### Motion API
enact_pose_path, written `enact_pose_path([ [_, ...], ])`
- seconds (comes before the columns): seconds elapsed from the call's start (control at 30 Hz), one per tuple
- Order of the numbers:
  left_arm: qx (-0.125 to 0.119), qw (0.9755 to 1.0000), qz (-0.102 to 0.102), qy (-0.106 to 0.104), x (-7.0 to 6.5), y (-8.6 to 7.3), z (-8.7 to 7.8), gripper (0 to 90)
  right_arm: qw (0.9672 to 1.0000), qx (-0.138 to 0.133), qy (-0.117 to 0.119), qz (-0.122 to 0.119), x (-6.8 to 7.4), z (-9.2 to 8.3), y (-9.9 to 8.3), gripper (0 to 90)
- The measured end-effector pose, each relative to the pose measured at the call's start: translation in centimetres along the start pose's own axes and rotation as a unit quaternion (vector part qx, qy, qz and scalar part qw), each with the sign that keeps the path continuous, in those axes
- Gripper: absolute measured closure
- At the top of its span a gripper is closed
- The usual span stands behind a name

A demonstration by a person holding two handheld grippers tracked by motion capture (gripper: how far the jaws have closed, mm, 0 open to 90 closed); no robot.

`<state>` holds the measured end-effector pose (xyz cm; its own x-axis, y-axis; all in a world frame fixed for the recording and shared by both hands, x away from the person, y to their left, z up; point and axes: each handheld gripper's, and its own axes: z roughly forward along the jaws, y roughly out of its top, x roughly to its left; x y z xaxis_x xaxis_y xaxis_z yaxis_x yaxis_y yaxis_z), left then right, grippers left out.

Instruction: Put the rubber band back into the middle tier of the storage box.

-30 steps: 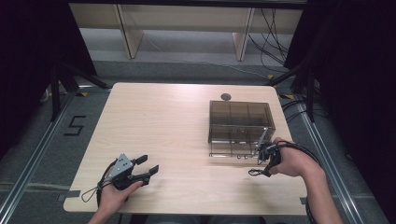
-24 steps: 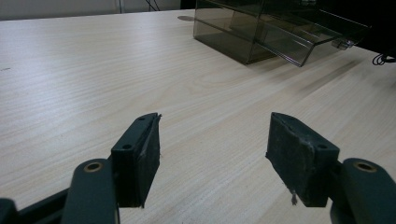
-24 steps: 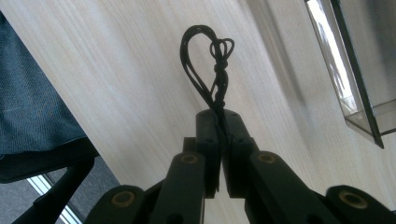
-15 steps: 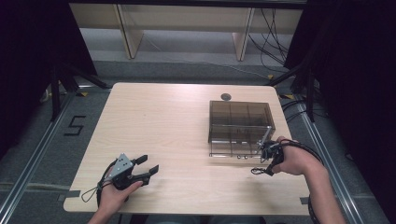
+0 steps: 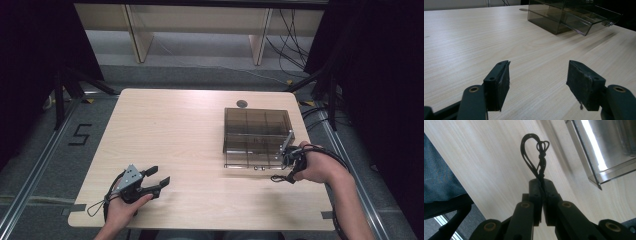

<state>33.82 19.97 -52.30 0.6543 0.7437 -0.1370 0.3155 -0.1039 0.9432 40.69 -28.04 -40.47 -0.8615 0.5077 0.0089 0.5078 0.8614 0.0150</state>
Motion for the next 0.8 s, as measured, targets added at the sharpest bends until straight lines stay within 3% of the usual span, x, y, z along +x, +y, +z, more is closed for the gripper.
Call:
enact_pose_path([
  [0.07, 0.0, 1.0, 0.0, 0.0, 0.0, 0.0, 0.0, 34.3, 0.9999, 0.0, 0.007, -0.008, -0.3, -0.2, 0.0, 87.5],
  [0.1, 0.0, 1.0, 0.0, 0.0, 0.0, 0.0, 0.0, 34.3, 1.0, -0.002, 0.004, 0.004, -0.2, -0.3, 0.0, 87.5],
  [0.2, 0.0, 1.0, 0.0, 0.0, 0.0, 0.0, 0.0, 34.3, 1.0, 0.0, -0.007, 0.002, -0.3, -0.5, 0.0, 87.5],
  [0.27, 0.0, 1.0, 0.0, 0.0, 0.0, 0.0, 0.0, 34.3, 1.0, -0.005, 0.004, 0.006, -0.2, -0.6, 0.1, 87.5],
  [0.37, 0.0, 1.0, 0.0, 0.0, 0.0, 0.0, 0.0, 34.3, 0.9999, -0.002, -0.001, 0.013, -0.2, -0.8, 0.1, 87.5],
  [0.4, 0.0, 1.0, 0.0, 0.0, 0.0, 0.0, 0.0, 34.3, 1.0, -0.008, -0.001, -0.001, -0.5, -0.9, 0.2, 87.5],
  [0.43, 0.0, 1.0, 0.0, 0.0, 0.0, 0.0, 0.0, 34.3, 0.9999, -0.008, -0.007, 0.008, -0.4, -1.0, 0.2, 87.5],
  [0.5, 0.0, 1.0, 0.0, 0.0, 0.0, 0.0, 0.0, 34.3, 0.9999, -0.012, -0.001, -0.004, -0.6, -1.2, 0.2, 87.5],
  [0.6, 0.0, 1.0, 0.0, 0.0, 0.0, 0.0, 0.0, 34.3, 0.9998, -0.009, -0.005, 0.016, -0.5, -1.7, 0.3, 87.5],
  [0.7, -0.001, 1.0, -0.002, 0.0, 0.0, 0.0, 0.0, 34.3, 0.9998, -0.018, -0.006, -0.002, -0.9, -1.8, 0.4, 87.5],
  [0.8, 0.0, 1.0, 0.0, 0.0, 0.0, 0.0, 0.0, 34.3, 0.9998, -0.018, -0.01, 0.006, -1.0, -2.1, 0.5, 87.5],
])
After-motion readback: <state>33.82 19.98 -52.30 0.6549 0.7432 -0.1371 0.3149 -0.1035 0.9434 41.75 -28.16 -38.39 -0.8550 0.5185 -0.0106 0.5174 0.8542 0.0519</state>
